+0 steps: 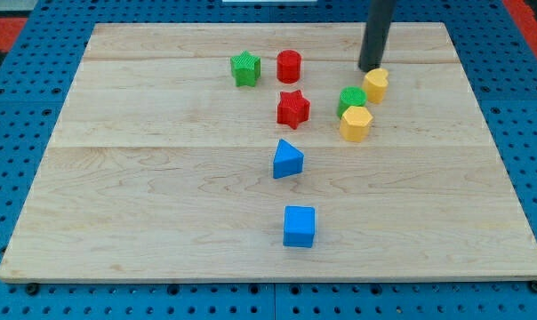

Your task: Place robot arm right of yellow heart

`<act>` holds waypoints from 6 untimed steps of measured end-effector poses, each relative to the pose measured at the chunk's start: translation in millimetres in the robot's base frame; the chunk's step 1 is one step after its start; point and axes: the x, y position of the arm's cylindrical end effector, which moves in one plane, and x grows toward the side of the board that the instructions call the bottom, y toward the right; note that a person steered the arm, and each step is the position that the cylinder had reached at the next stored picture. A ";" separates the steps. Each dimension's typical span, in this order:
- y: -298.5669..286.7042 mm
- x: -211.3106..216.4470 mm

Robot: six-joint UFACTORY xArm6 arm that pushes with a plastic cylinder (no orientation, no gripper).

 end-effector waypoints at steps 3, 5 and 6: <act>19.8 102.8; 24.4 75.6; 44.0 52.0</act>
